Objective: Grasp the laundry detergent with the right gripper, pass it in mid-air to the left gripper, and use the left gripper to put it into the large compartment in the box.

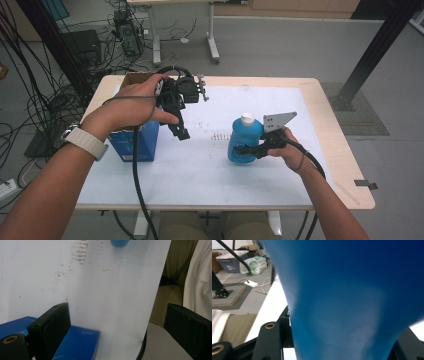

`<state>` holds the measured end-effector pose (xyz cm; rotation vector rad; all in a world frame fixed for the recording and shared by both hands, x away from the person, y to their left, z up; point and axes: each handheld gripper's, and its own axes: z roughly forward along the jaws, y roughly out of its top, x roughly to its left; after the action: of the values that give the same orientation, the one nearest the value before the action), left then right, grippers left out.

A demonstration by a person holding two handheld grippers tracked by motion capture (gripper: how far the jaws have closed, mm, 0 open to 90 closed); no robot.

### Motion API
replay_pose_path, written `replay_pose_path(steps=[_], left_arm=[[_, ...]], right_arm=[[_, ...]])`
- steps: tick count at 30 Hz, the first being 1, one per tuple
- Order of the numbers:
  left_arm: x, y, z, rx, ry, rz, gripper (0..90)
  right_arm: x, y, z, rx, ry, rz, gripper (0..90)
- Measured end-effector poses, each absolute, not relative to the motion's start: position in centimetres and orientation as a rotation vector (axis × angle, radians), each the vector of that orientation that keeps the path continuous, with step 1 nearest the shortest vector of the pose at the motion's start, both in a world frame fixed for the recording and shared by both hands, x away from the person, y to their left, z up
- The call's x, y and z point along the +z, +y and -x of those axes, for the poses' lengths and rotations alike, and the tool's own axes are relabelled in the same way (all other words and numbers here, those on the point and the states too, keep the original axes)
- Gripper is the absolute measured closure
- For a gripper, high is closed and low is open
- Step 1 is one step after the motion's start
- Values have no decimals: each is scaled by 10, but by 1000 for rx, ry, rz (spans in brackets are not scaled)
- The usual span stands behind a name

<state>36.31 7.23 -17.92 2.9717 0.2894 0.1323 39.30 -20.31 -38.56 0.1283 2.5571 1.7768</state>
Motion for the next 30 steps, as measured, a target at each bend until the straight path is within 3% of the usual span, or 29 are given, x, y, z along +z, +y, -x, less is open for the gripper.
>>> replay_pose_path(steps=[12,30], left_arm=[[-163,54,-356,155,250,-2969,65],[-159,27,-351,125,138,-2987,64]], right_arm=[[-351,-192,-378,1764,2605,-60,422],[-340,-175,-372,1747,2654,-12,423]])
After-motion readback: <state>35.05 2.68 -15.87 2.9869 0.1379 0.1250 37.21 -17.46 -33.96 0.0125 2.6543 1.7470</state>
